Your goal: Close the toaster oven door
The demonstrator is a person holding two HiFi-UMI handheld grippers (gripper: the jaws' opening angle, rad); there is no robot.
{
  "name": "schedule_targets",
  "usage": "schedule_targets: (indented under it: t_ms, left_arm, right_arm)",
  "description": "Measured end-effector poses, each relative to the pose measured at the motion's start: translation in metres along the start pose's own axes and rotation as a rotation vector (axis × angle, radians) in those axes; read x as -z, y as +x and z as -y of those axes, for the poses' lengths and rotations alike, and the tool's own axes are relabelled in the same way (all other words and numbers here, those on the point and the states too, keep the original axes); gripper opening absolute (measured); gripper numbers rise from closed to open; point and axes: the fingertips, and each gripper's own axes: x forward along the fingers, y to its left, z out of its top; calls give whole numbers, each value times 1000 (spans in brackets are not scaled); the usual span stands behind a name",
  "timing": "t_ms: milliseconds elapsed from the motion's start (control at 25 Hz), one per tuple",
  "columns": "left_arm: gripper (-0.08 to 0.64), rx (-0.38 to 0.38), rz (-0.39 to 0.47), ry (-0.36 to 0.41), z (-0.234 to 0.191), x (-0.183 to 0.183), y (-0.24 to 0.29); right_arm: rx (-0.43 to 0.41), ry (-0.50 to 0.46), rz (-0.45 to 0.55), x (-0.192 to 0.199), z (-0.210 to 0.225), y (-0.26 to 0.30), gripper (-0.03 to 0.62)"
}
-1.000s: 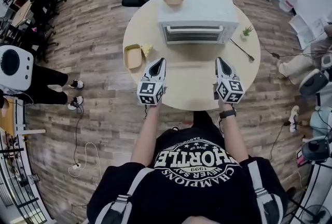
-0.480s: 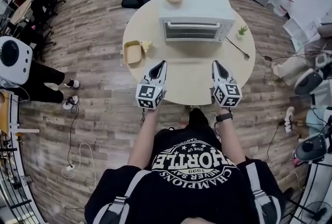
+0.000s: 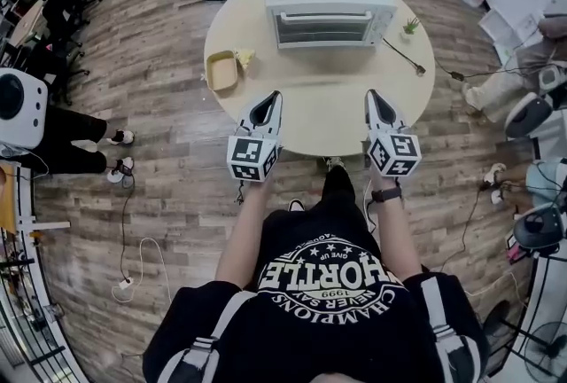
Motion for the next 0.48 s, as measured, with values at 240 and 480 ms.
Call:
schedule_targets:
  t_ms: [240, 480]
  left_arm:
    - [20, 12, -4, 25, 9, 0, -14]
    - [20, 12, -7, 25, 11, 2, -25]
  right_arm:
    - [1, 4, 6, 5, -10, -19, 18]
    - [-1, -5, 7, 5, -16, -31, 18]
